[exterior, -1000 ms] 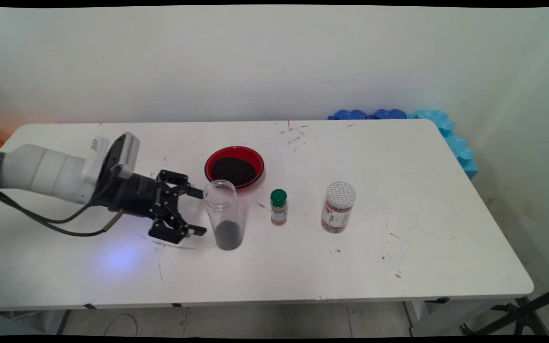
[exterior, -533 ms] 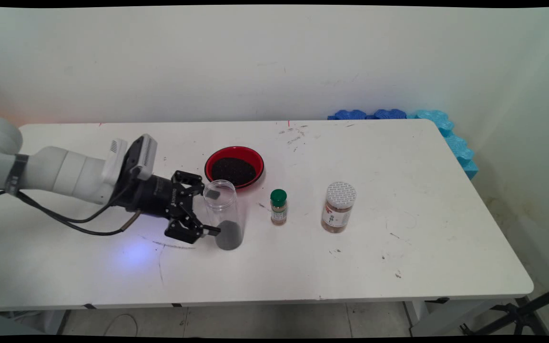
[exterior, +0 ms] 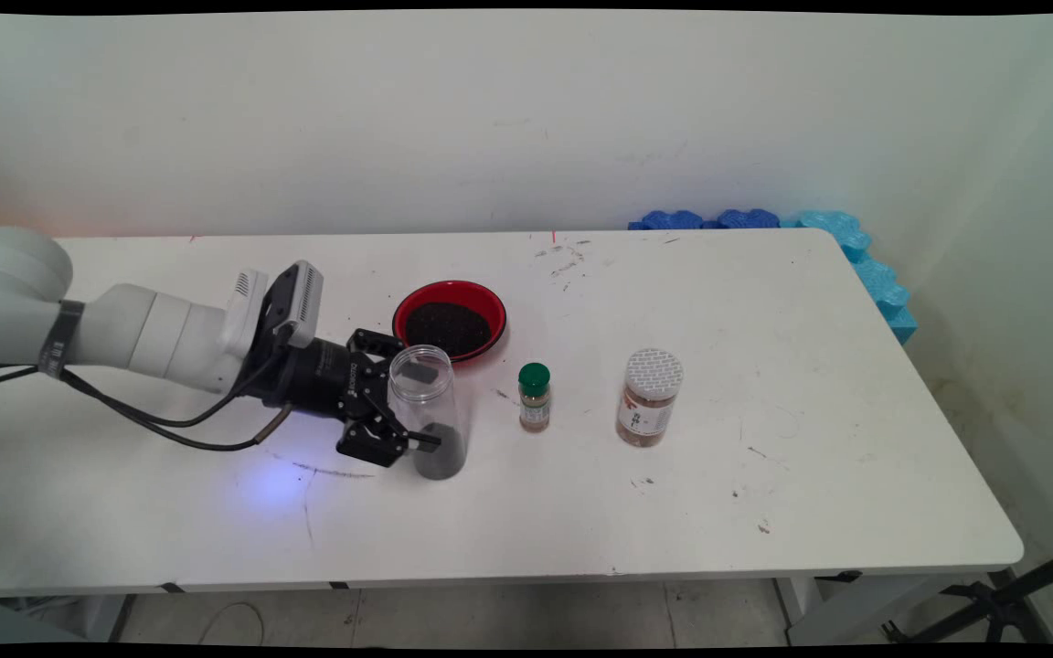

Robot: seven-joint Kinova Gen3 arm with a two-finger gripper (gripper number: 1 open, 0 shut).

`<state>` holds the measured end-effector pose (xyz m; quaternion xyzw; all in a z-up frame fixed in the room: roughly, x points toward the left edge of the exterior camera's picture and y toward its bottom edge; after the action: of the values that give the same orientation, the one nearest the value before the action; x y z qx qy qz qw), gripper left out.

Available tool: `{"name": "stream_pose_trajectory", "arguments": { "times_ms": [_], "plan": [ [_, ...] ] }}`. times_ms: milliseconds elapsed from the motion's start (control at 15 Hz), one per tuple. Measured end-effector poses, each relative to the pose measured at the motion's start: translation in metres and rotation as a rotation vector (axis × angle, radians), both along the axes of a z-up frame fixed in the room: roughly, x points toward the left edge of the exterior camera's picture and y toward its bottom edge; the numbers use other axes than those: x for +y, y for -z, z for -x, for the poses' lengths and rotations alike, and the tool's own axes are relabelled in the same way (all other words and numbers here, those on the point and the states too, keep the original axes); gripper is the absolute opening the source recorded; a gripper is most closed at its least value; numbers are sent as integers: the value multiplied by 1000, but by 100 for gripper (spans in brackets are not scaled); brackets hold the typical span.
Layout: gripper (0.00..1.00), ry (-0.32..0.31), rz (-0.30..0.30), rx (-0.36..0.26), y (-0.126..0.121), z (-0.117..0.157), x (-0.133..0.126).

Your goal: Pick up the black seasoning powder from the table, then pour the black seasoning powder in the red bowl

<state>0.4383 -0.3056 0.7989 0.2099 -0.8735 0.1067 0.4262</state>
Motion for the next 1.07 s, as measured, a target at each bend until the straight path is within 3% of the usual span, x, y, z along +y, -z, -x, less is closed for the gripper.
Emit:
{"name": "stream_pose_trajectory", "arguments": {
  "times_ms": [67,667,1067],
  "plan": [
    [0,-2,1,0,1,0,0],
    [0,-14,2,1,0,-4,0],
    [0,-38,5,20,-26,-14,-4]
  ]
}}
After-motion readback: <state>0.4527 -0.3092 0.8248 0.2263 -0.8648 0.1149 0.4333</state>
